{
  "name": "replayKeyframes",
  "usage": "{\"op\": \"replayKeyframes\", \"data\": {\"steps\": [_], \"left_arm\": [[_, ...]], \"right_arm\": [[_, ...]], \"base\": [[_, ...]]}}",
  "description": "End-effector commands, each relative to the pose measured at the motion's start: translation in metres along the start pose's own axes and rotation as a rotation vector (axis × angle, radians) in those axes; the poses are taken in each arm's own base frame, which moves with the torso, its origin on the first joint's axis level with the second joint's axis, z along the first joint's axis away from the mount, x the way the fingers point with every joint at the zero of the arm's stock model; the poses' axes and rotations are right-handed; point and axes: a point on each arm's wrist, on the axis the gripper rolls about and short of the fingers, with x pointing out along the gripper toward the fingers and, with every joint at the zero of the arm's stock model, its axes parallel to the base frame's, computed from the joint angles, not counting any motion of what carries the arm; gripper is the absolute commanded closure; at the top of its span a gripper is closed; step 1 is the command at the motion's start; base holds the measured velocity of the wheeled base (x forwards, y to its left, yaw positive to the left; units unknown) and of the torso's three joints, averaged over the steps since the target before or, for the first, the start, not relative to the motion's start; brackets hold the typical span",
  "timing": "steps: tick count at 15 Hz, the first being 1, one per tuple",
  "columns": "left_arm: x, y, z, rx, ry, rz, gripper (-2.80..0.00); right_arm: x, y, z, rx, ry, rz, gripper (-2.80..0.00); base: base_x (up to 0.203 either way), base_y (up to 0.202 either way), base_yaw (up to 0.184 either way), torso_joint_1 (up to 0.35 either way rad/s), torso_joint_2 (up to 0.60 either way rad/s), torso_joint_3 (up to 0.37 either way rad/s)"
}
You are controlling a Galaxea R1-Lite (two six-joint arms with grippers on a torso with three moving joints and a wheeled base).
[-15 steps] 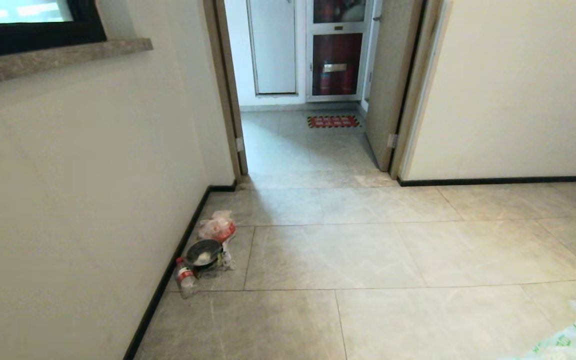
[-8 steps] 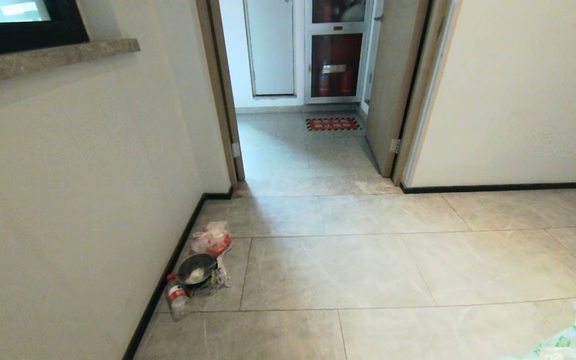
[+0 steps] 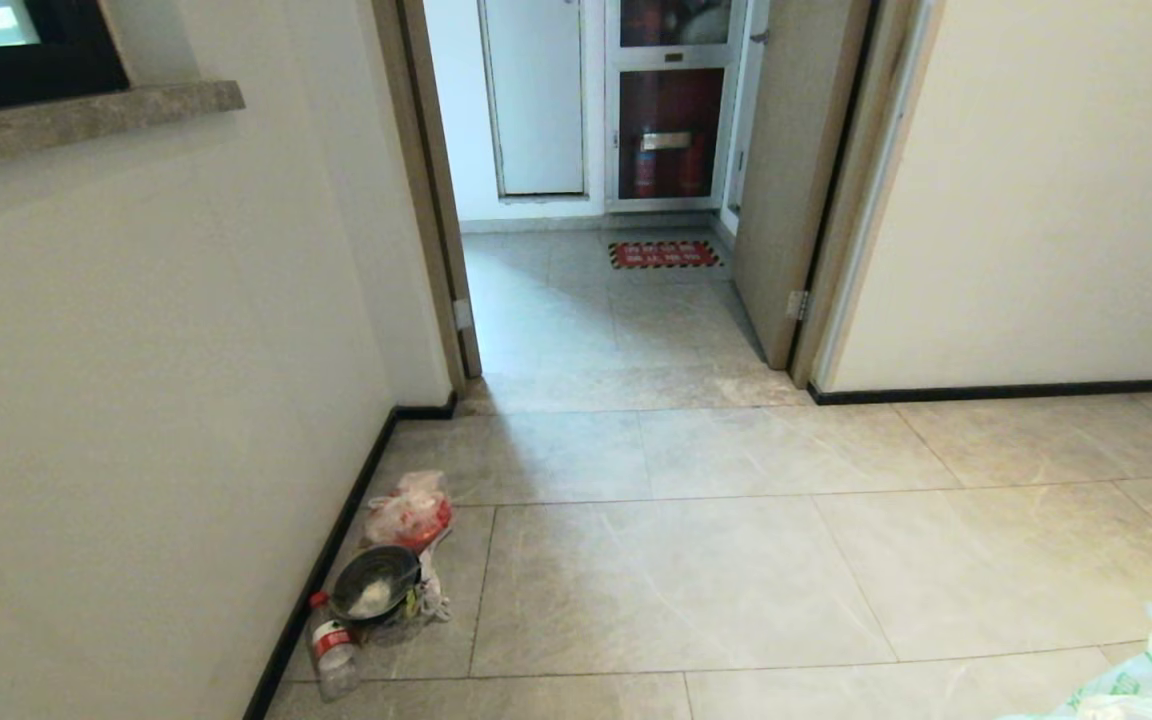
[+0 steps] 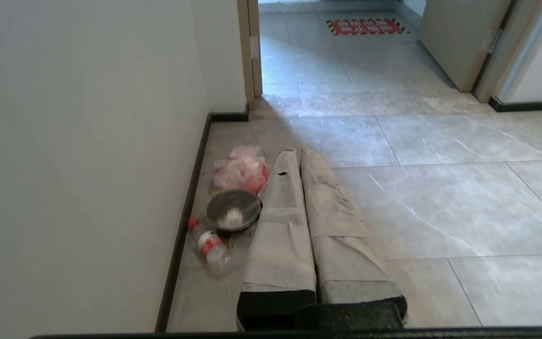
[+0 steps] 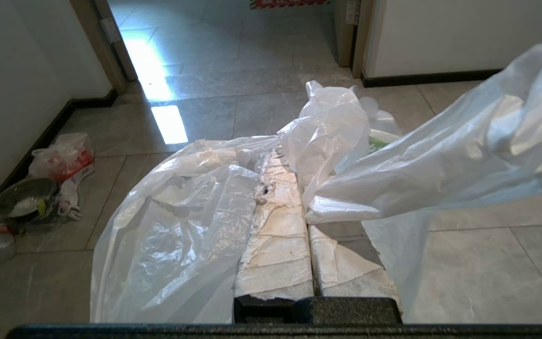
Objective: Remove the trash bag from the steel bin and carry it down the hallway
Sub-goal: Put the trash bag at the door
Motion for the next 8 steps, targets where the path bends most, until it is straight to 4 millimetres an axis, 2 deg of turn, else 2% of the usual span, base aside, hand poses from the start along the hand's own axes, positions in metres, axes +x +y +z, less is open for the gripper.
{"op": "replayKeyframes", "data": {"steps": [1, 5, 6, 8], "left_arm": [[0.0, 0.0, 0.0, 0.0, 0.0, 0.001, 0.0], [0.0, 0.0, 0.0, 0.007, 0.0, -0.001, 0.0], [0.0, 0.0, 0.0, 0.006, 0.0, 0.001, 0.0], [0.0, 0.0, 0.0, 0.007, 0.0, -0.001, 0.0]], "right_arm": [[0.0001, 0.0, 0.0, 0.0, 0.002, 0.0, 0.0], [0.0, 0.0, -0.0001, -0.002, 0.0, 0.0, 0.0], [0.0, 0.0, -0.0001, 0.0, 0.0, 0.0, 0.0], [0.0001, 0.0, 0.0, -0.001, 0.001, 0.0, 0.0]], "base": [[0.178, 0.0, -0.006, 0.002, 0.0, 0.002], [0.189, 0.0, -0.003, 0.001, 0.0, 0.006], [0.126, 0.0, -0.003, 0.002, 0.0, 0.0], [0.0, 0.0, 0.0, 0.0, 0.0, 0.0]]}}
